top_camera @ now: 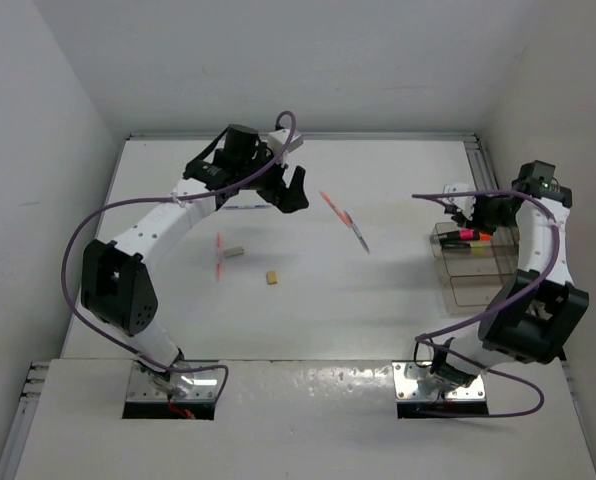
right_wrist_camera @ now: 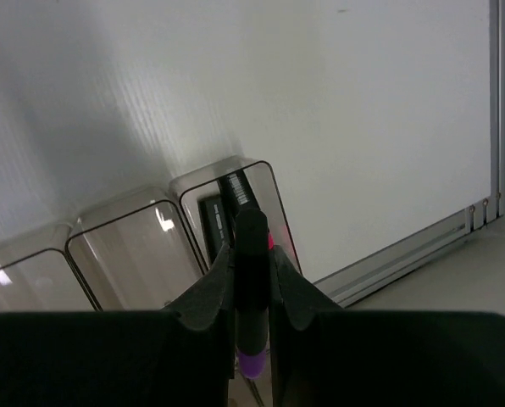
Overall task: Sort the stationery into containers
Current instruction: Place the pen in the storage box.
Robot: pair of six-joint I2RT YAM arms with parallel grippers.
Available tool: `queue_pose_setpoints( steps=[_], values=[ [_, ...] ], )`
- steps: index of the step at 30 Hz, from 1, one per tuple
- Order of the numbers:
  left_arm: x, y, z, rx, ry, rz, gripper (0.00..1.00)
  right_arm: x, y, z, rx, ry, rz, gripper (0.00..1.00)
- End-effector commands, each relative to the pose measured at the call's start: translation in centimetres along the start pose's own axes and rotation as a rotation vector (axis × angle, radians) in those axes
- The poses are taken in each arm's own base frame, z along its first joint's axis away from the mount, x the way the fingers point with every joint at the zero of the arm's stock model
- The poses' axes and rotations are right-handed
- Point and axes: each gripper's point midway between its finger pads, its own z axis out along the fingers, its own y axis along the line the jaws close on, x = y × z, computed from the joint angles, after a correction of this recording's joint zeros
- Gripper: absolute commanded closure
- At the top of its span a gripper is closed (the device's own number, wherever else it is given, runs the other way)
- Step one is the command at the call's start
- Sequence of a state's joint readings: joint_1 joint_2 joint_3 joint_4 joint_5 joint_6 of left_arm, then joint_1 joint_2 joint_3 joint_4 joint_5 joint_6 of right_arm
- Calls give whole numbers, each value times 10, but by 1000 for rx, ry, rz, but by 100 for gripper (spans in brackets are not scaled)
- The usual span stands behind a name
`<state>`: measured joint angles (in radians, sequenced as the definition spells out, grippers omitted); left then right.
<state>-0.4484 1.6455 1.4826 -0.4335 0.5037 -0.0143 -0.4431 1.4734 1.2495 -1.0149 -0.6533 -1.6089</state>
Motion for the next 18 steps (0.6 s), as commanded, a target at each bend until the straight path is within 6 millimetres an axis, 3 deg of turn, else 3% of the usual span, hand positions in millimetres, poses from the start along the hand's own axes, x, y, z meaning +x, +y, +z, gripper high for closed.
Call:
queue_pose_setpoints(
  steps=[1,5,13,15,16,17,18],
  values=[
    [-2,15,-10,-36,-22,28,0,3,12,8,-88,-7,-175,100],
    [11,26,-10,-60,-7,2,0,20,25,23,-171,28,-199,100],
    [30,41,-7,-99,37,-33,0,50,21,57,-192,91,-236,96],
    [36,44,-10,-110,50,-32,0,58,20,64,-207,120,-235,87],
    [38,46,-11,-119,53,-31,0,61,21,65,-215,127,-233,80],
    [39,48,-14,-127,51,-26,0,62,21,66,-218,131,-232,66],
    [45,49,-14,-132,58,-17,0,63,20,67,-215,134,-221,61]
  ],
)
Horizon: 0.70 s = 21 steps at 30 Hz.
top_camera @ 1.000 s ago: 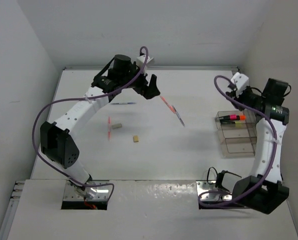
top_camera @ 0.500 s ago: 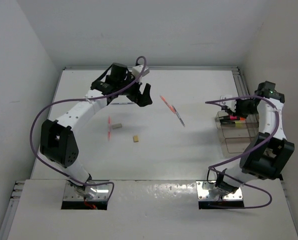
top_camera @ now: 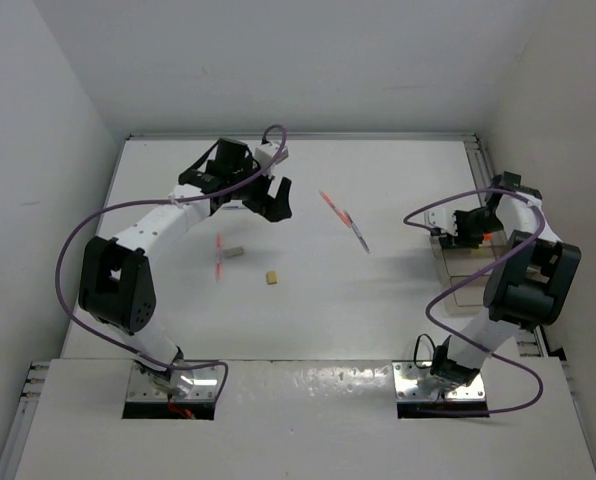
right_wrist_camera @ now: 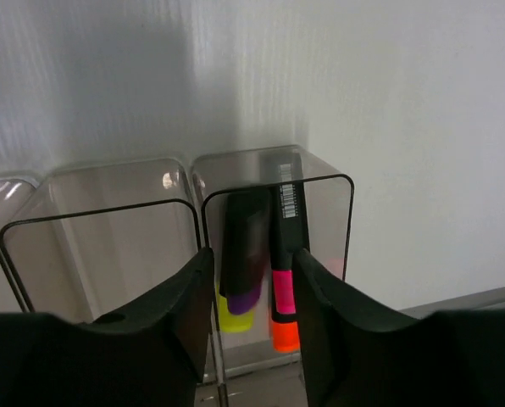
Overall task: Sort the stationery into containers
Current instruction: Place the pen in the storage box.
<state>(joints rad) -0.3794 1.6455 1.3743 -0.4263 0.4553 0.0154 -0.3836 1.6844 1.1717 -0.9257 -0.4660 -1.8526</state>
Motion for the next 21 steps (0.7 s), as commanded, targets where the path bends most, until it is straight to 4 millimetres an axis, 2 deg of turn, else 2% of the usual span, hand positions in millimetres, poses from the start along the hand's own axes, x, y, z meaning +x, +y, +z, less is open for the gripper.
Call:
queue_pose_setpoints(
  steps=[1,2,4,5,7,10,11,12,13,14,15,16,17,19,20,21],
  values=[
    [0,11,-13,-43,-27,46,0,6,-13,-2,31,37,-30,58],
    [3,11,-14,-37,-25,80,0,5,-13,-2,32,33,-22,51],
    [19,3,-14,20,20,139,2,-2,-18,-9,59,10,10,48],
    [23,1,-12,35,26,168,3,-6,-20,-12,70,-1,22,48],
    [45,-7,-10,82,87,187,8,-19,-27,-27,123,-28,73,48],
    [78,-17,-8,123,167,270,13,-57,-42,-57,234,-158,228,49],
    [87,-25,-8,142,188,322,14,-78,-44,-67,258,-250,340,49],
    [105,-27,-7,144,231,339,16,-94,-45,-83,294,-288,370,49],
    [112,-31,-7,150,248,375,16,-106,-43,-91,308,-329,413,48],
    [127,-36,-4,152,285,401,17,-121,-39,-94,307,-406,528,48],
    [128,-38,-3,149,293,420,17,-130,-37,-99,323,-441,576,47],
    [140,-39,-1,155,323,417,17,-142,-42,-117,397,-473,576,47],
    [150,-42,3,164,351,415,18,-151,-29,-112,360,-533,717,46],
    [165,-40,5,159,403,411,18,-169,-21,-125,392,-588,754,44],
    [174,-40,9,157,433,412,18,-176,-9,-119,350,-629,845,44],
    [179,-38,10,152,451,417,18,-181,-7,-122,357,-648,862,43]
  ],
)
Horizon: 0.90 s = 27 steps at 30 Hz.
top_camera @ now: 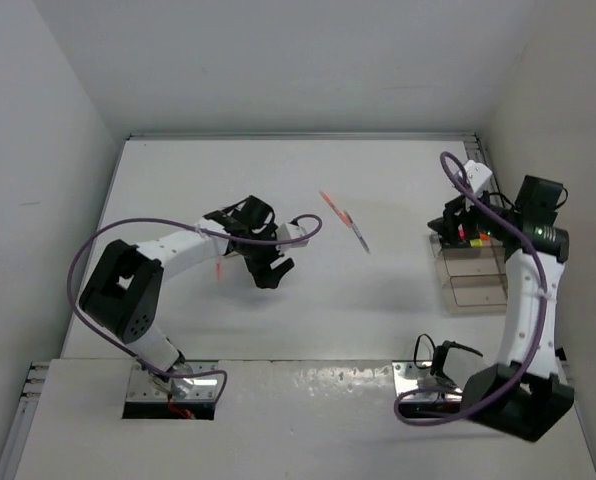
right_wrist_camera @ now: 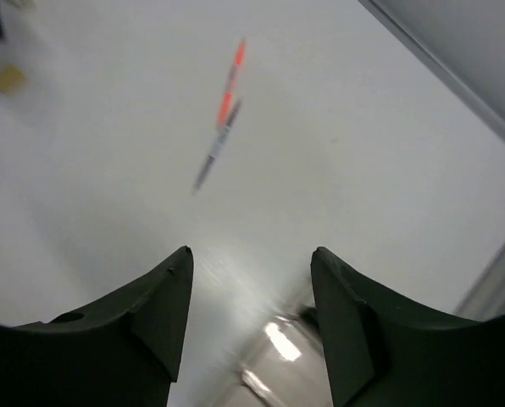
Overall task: Sort the stationery into containers
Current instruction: Place the pen in the storage box, then pick up the stationery from the center of the board.
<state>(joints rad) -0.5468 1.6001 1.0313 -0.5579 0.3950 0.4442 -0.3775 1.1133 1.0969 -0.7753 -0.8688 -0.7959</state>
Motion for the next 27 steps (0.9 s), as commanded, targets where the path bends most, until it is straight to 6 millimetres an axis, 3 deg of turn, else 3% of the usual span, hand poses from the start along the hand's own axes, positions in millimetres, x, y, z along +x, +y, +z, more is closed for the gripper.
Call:
queue_pose_setpoints(
  steps=[1,9,15,21,24,27],
  values=[
    [13,6,12,-31,60,46,18,-17,43,-1,-67,-122,378,42],
    [16,22,27,-139,112,89,18,-15,88,-9,-104,-152,606,39],
    [12,20,40,-136,115,124,21,-9,103,-9,-117,-136,757,39],
    [20,18,45,-143,126,129,45,-3,106,-3,-126,-112,963,41],
    [18,17,42,-159,98,126,65,7,107,4,-118,-92,1093,42],
    [-5,11,28,-146,9,122,70,23,115,14,-134,-66,1254,45]
  ],
)
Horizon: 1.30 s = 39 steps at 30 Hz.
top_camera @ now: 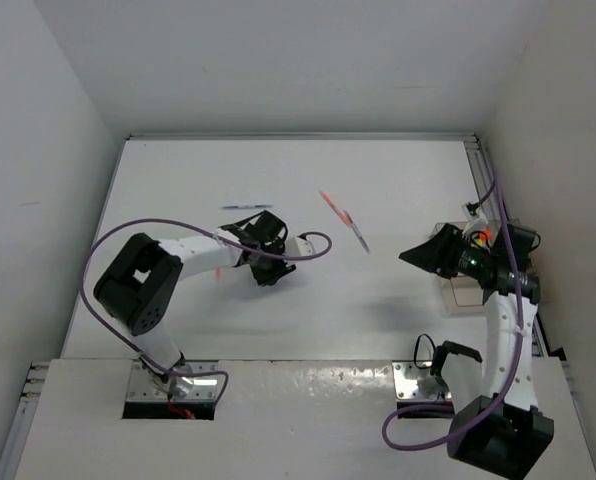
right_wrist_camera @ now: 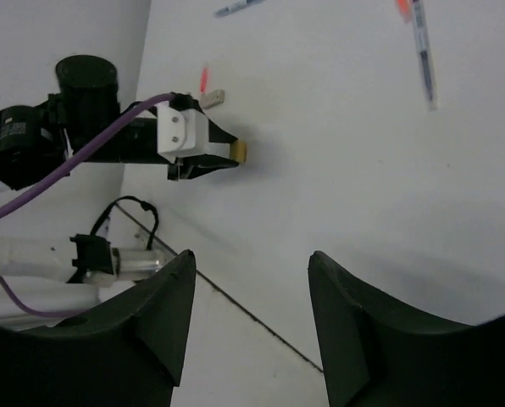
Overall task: Sort the stationery into containers
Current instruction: Pick up the stationery from the center of the board, then place the stationery in the storage box.
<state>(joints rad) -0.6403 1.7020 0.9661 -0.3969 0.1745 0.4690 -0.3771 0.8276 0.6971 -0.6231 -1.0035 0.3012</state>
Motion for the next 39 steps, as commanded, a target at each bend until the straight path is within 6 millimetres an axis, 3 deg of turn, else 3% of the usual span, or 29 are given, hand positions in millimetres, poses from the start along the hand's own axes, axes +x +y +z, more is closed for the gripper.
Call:
queue_pose_setpoints(
  steps=[1,2,4,5,6,7,8,13,15,19,30,39],
  values=[
    [-35,-3,-24,8,-151,-2,70,5,-3,10,-34,-2,204,45],
    [-56,-2,-51,2,-256,4,70,14,-2,14,-53,22,284,46],
    [-88,-19,-85,84,-435,14,71,19,5,19,-95,41,325,46],
    [-110,-21,-117,65,-555,52,71,17,8,24,-119,36,350,45],
    [-128,-31,-135,119,-639,85,71,22,17,29,-153,58,336,43],
    [-133,-36,-143,162,-650,73,71,18,23,33,-176,45,337,42],
    [-151,-43,-162,227,-704,90,70,22,32,37,-199,69,325,39],
    [-184,-58,-196,369,-842,10,70,19,62,56,-248,127,267,25],
    [-191,-59,-202,390,-855,-1,71,27,82,62,-289,176,242,23],
    [-207,-58,-215,401,-888,6,73,15,115,66,-381,176,193,22],
    [-222,-69,-224,436,-906,33,73,4,119,84,-377,204,279,24],
    [-228,-72,-211,432,-877,50,74,-4,131,90,-392,215,275,25]
  ],
)
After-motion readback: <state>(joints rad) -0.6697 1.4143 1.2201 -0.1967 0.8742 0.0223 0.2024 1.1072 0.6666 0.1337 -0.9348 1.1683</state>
